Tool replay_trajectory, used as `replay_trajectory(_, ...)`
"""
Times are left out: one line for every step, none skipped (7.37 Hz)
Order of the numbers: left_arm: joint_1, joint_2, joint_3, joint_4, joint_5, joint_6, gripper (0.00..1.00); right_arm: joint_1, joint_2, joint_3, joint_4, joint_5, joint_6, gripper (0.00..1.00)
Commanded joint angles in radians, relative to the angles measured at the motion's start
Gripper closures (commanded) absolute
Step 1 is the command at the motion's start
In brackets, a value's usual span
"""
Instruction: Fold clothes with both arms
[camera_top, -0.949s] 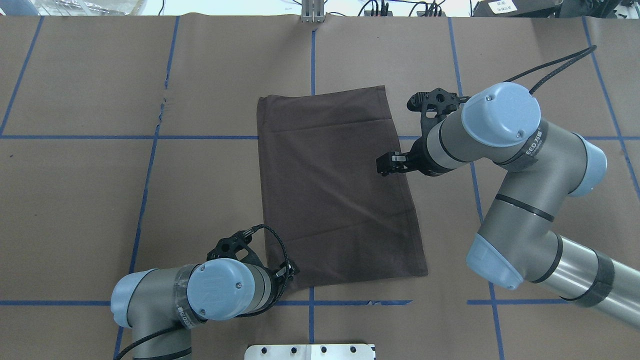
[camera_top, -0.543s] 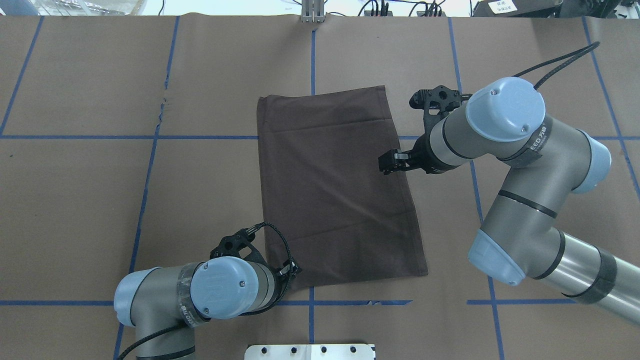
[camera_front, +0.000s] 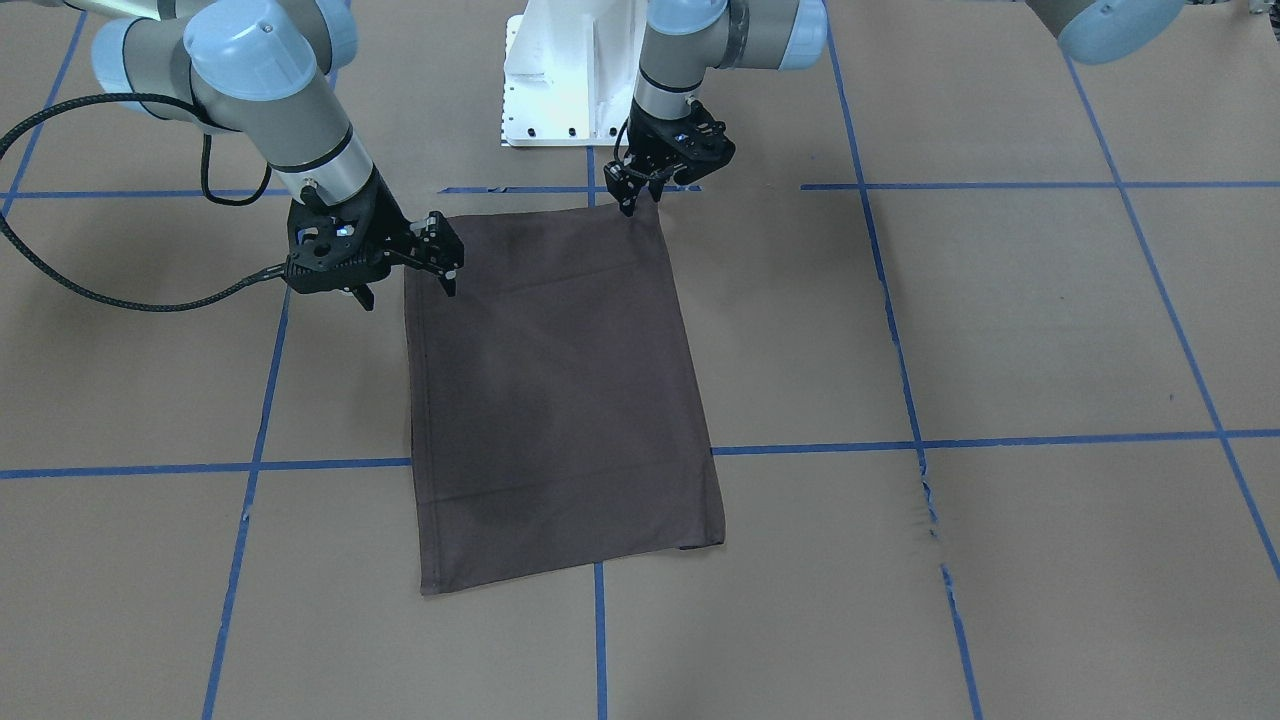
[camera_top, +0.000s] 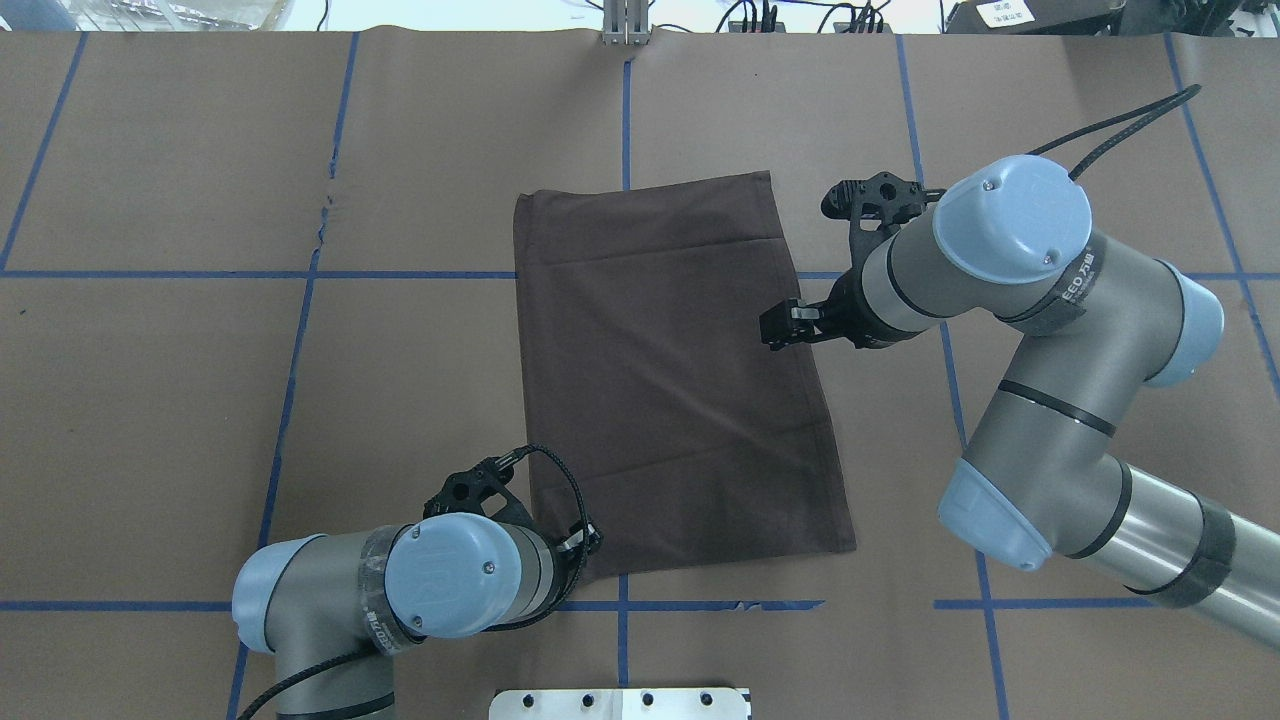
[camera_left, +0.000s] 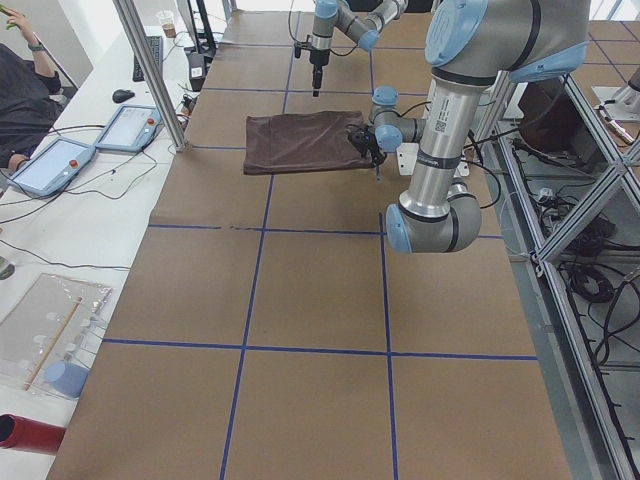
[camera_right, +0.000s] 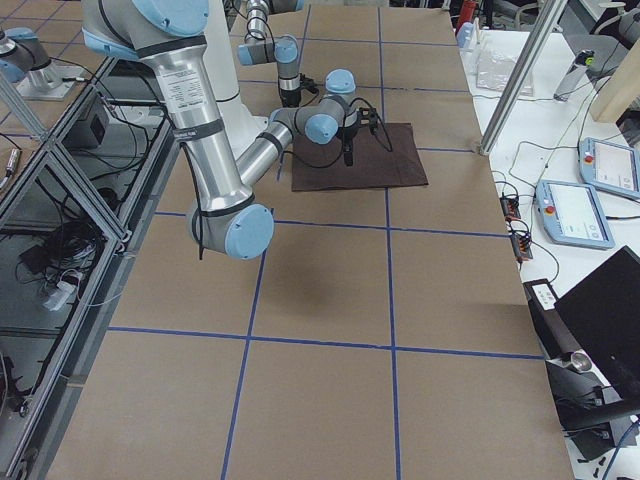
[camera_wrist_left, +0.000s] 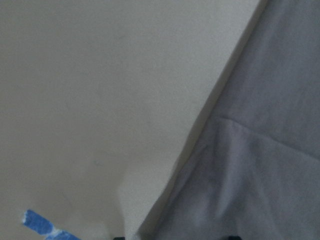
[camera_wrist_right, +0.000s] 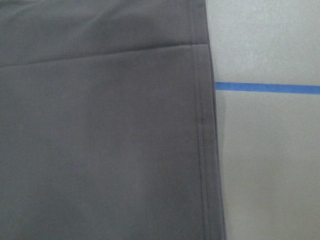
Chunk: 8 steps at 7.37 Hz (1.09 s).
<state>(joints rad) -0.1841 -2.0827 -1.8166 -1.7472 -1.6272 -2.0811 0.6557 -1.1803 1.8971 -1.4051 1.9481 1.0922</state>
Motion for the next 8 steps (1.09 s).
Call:
replay_trajectory(0.0,0.0,-0.003,0.0,0.001,0.001,0.85,-0.001,-0.001,-0.001,0.0,0.0,0.002,0.0)
replay_trajectory(0.0,0.003,-0.004,0.0,0.003,0.007,1.0,-0.001,-0.001,0.0,0.0,0.0,0.003,0.0)
replay_trajectory(-0.001,0.004,-0.006,0.0,0.001,0.009,1.0,-0.001,-0.001,0.0,0.0,0.0,0.006,0.0)
replay_trajectory(-0.011,0.007,-0.021,0.003,0.0,0.041,1.0,-0.001,-0.002,0.0,0.002,0.0,0.015,0.0)
replay_trajectory(-0.021,0.01,-0.067,0.043,-0.003,0.121,1.0,-0.002,-0.008,0.003,0.0,0.0,0.046,0.0)
replay_trajectory(-0.026,0.012,-0.108,0.09,-0.003,0.156,1.0,-0.034,-0.01,0.007,0.002,-0.001,0.186,0.0)
replay_trajectory(-0.026,0.012,-0.112,0.094,-0.003,0.156,1.0,-0.071,-0.01,0.017,0.002,-0.008,0.348,0.0)
replay_trajectory(-0.028,0.012,-0.11,0.094,-0.003,0.157,1.0,-0.114,-0.021,0.034,0.002,-0.015,0.479,0.0)
